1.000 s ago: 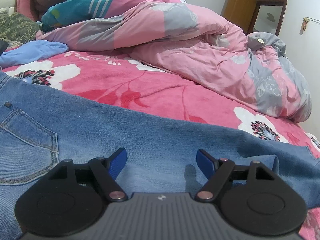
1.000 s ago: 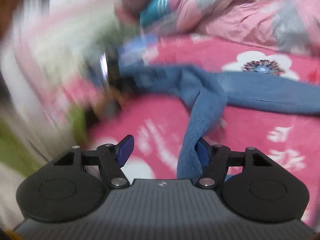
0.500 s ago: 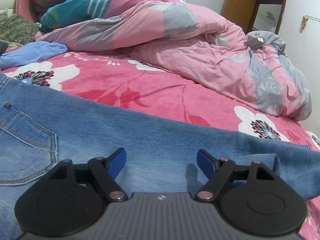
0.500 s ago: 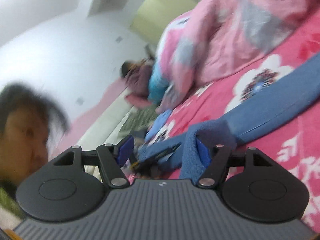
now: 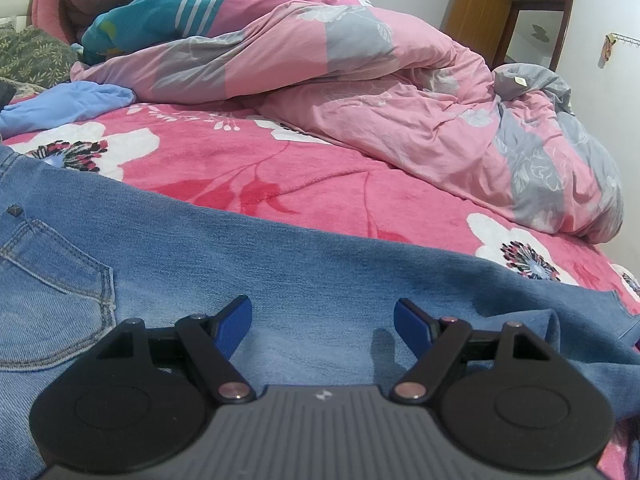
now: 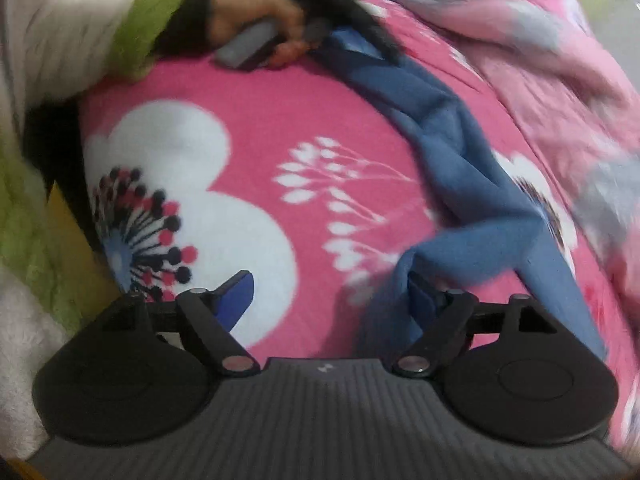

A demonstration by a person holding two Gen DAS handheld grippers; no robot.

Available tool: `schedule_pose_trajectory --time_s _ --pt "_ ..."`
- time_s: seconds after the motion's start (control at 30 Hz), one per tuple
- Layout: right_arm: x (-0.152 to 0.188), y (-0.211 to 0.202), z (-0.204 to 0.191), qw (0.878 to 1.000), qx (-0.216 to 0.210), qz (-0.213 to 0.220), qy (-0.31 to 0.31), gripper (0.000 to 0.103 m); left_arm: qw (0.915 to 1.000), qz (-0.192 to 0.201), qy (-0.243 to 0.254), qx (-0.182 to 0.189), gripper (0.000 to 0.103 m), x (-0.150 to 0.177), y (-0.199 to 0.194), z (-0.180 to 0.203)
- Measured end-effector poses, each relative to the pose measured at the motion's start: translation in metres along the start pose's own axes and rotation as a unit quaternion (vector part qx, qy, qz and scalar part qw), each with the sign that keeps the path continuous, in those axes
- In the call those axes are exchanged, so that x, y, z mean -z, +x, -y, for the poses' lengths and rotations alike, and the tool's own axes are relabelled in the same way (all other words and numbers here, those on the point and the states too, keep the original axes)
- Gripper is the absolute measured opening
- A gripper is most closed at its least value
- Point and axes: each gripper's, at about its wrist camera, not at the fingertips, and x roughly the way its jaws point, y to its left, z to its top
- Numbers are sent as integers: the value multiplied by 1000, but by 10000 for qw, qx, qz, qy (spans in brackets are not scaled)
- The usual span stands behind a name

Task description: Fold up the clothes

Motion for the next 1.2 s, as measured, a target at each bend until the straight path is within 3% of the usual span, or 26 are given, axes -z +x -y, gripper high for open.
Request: schedule_pose_trajectory --time_s 0.17,0.23,0.3,0.4,0.47,0.53,0.6,0.7,0.8,0.9,1.03,1.07,1.1,1.17,1.2 --pt "21 -40 47 9897 277 380 1356 87 10000 1 1 -2 79 0 0 0" --pt "37 -57 71 9710 -4 873 2225 89 10000 2 0 -1 79 0 0 0" --pt "56 -62 100 9313 -486 1457 3303 89 10000 2 0 0 79 0 0 0" --pt "88 -42 146 8429 -1172 2115 4808 89 10000 3 -3 3 79 0 0 0" --pt "106 -12 172 7790 -1551 2240 5648 86 10000 2 -6 6 79 0 0 0" --pt "117 22 190 7341 -1795 2115 6199 78 10000 2 -7 7 80 0 0 0" --pt "120 54 204 7105 -1925 1938 6486 70 10000 2 -9 8 80 0 0 0" --pt "121 98 218 6908 -2078 1528 6755 63 10000 3 -9 9 80 0 0 0" --pt "118 123 219 6859 -2341 1292 6768 56 10000 2 1 7 80 0 0 0" --pt "108 128 215 6976 -2630 1265 6543 49 10000 -1 18 0 81 0 1 1" --pt "96 128 205 7238 -2686 1094 6261 7 10000 1 18 3 81 0 1 1" --pt "91 124 205 7401 -2527 1081 6138 6 10000 1 18 3 81 0 1 2" --pt "81 114 207 7700 -2227 1119 5874 5 10000 1 18 3 81 0 1 2" --pt "51 87 211 8382 -1494 1222 5101 4 10000 1 19 3 81 0 1 2" --pt "30 75 209 8801 -1027 1237 4468 4 10000 2 18 5 81 0 1 2"
